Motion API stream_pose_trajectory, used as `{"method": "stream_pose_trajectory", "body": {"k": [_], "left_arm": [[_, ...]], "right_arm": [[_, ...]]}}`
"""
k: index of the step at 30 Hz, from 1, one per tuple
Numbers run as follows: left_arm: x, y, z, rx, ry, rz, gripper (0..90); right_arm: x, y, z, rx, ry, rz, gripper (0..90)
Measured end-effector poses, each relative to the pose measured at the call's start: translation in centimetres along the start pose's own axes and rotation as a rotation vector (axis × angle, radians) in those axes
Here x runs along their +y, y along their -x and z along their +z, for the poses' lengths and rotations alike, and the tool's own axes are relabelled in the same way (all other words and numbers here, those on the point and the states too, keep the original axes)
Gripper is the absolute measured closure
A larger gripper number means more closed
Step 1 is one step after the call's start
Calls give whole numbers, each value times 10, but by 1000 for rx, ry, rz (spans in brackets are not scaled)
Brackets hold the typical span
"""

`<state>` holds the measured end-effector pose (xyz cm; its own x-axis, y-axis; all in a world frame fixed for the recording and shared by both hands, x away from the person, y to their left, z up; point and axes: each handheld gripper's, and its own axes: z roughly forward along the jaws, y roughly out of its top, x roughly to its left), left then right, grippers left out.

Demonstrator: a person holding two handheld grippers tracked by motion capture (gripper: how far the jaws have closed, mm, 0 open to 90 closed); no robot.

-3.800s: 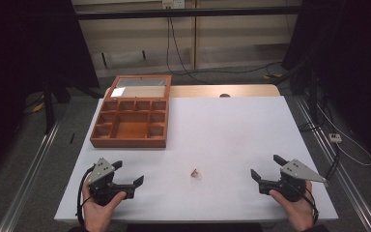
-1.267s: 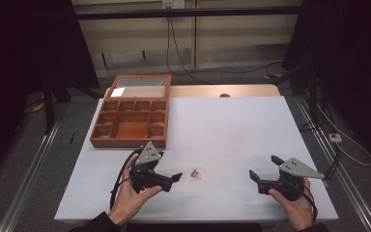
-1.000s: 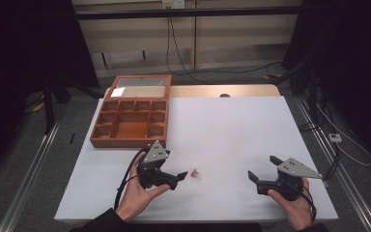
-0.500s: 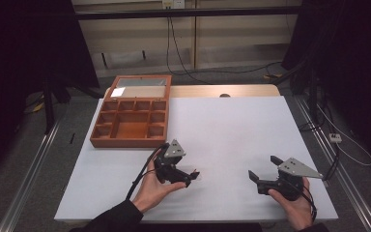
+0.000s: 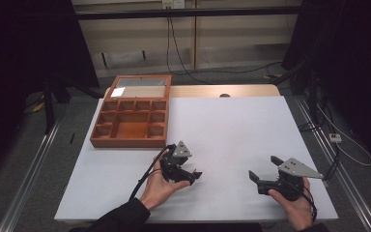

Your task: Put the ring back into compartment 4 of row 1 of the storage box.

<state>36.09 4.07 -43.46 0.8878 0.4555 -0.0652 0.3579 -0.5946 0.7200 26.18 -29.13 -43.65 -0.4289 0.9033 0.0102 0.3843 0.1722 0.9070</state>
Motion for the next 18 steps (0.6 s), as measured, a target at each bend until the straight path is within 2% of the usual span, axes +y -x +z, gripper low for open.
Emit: {"method": "stream_pose_trajectory", "body": {"k": [2, 4, 5, 6, 8, 9, 12, 13, 15, 18], "left_arm": [[-3, 1, 4, -13, -19, -1, 274], [-4, 2, 5, -8, -20, -6, 308], [-4, 4, 4, 7, -32, -4, 336], [-4, 5, 6, -24, -29, 2, 347], [-4, 5, 7, -25, -40, 11, 364], [-4, 8, 8, -9, -60, 25, 388], [-5, 7, 9, -25, -53, 23, 428], [-4, 8, 10, -2, -60, 26, 428], [-5, 6, 12, -29, -58, 30, 450], [-6, 8, 13, -34, -53, 25, 461]], "right_arm": [[0, 0, 0, 0, 0, 2, 56], [0, 0, 0, 3, -2, -1, 56], [0, 0, 0, 3, -3, -2, 56], [0, 0, 0, 3, -2, -1, 56], [0, 0, 0, 3, -3, 0, 56], [0, 0, 0, 3, -3, -1, 56], [0, 0, 0, 3, -4, 0, 56], [0, 0, 0, 3, -4, 0, 56], [0, 0, 0, 5, -6, -1, 56], [0, 0, 0, 4, -4, 1, 56]]}}
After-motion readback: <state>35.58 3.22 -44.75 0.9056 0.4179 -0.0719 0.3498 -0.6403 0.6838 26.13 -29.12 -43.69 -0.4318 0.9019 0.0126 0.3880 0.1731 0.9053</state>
